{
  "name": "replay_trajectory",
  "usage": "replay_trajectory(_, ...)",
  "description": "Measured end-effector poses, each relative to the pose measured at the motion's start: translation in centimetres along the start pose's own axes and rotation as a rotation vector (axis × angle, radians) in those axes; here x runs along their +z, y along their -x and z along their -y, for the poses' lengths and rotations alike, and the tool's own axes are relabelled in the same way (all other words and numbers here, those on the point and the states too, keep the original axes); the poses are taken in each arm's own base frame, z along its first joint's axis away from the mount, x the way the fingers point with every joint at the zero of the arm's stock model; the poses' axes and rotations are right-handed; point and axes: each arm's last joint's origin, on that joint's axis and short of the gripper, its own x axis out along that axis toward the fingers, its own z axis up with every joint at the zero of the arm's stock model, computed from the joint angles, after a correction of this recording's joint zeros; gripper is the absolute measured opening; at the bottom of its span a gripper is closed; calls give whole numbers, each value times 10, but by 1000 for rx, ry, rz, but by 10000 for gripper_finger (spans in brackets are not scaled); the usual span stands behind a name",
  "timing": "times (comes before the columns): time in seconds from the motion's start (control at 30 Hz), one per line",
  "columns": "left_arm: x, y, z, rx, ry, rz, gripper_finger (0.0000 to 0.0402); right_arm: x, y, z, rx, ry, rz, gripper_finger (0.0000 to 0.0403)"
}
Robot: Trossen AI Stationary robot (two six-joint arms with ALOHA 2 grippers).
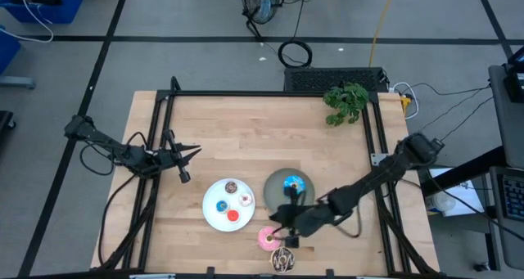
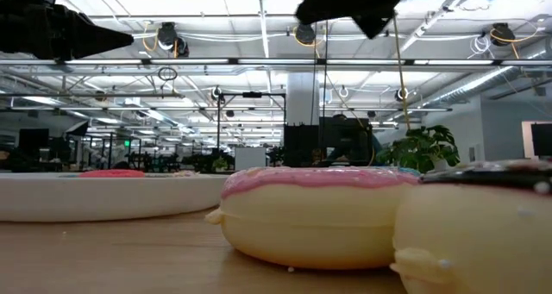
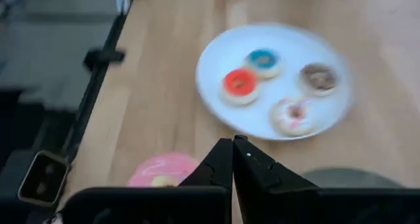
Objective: Pick & Place donuts
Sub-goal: Put the large pink donut on the gray plate
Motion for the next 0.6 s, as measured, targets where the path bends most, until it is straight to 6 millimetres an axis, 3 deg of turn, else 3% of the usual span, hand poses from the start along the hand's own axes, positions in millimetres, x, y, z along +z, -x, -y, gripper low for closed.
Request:
replay_trajectory(0.23,0,0,0,-1,0,-1,47,23,-45,-14,104,57,-274,1)
replay_trajectory(0.33,-1,0,1,-4,-7,-7,47,28,-55,-16,137,97,-355,14)
replay_trajectory(0.6,-1,0,1,-5,-9,-9,47,35,-49,-16,140,193,-403,128)
